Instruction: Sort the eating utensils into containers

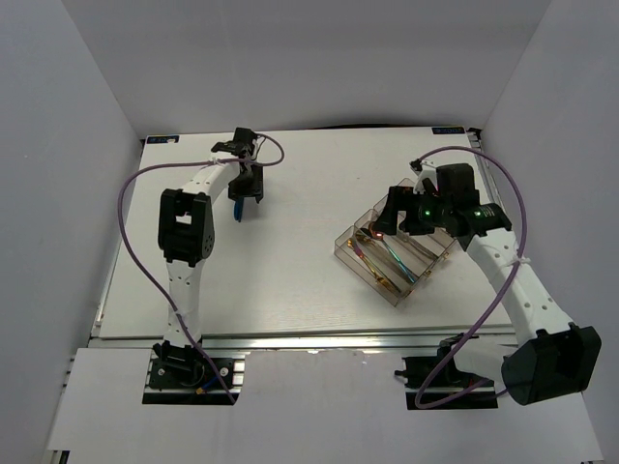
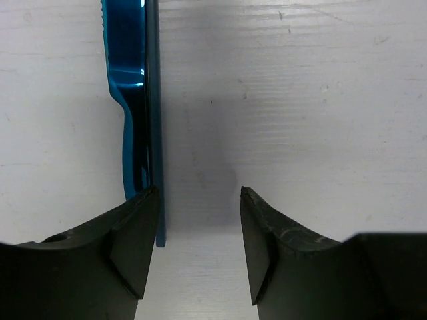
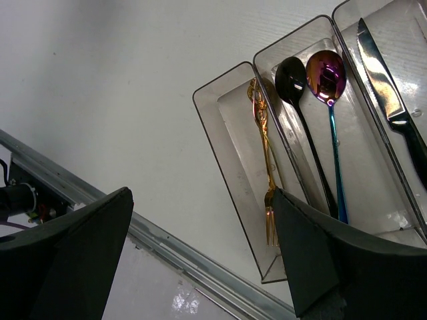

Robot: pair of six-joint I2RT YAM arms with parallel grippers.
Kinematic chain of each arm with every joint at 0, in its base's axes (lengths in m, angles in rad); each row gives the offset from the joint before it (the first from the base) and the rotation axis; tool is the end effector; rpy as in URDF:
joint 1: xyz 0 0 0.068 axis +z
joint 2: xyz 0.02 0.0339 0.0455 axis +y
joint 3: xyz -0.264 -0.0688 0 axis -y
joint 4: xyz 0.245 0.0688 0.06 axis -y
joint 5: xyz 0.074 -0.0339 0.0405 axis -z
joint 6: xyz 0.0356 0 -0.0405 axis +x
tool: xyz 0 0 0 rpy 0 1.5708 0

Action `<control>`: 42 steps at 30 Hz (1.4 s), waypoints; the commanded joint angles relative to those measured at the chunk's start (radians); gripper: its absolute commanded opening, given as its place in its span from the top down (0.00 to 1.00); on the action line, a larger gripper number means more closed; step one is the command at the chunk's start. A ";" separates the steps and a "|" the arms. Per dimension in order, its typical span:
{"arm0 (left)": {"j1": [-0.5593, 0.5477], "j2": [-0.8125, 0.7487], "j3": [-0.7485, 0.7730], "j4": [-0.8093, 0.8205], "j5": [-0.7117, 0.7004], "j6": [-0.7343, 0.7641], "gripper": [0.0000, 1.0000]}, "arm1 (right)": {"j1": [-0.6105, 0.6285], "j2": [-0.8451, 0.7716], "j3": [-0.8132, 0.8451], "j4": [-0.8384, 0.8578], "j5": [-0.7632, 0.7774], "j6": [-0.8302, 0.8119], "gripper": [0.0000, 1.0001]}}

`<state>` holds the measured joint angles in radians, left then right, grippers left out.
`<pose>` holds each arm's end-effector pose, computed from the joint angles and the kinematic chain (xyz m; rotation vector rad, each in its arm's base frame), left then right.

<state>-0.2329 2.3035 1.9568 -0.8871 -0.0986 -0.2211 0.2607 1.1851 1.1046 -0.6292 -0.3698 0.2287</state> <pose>0.4713 -0.1082 0.1797 -0.0070 2.7914 0.0273 0.2392 0.0771 0.3284 -0.2349 2.3019 0.6749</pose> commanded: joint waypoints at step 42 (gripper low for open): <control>-0.276 -0.567 -0.851 0.621 0.431 -0.498 1.00 | 0.046 0.205 0.012 0.307 -0.118 0.412 0.11</control>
<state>-0.4820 1.8618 1.1549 -0.4526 0.2081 -0.5972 0.2520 1.3624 1.0508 -0.2935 -0.5896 0.6617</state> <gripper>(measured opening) 0.126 0.894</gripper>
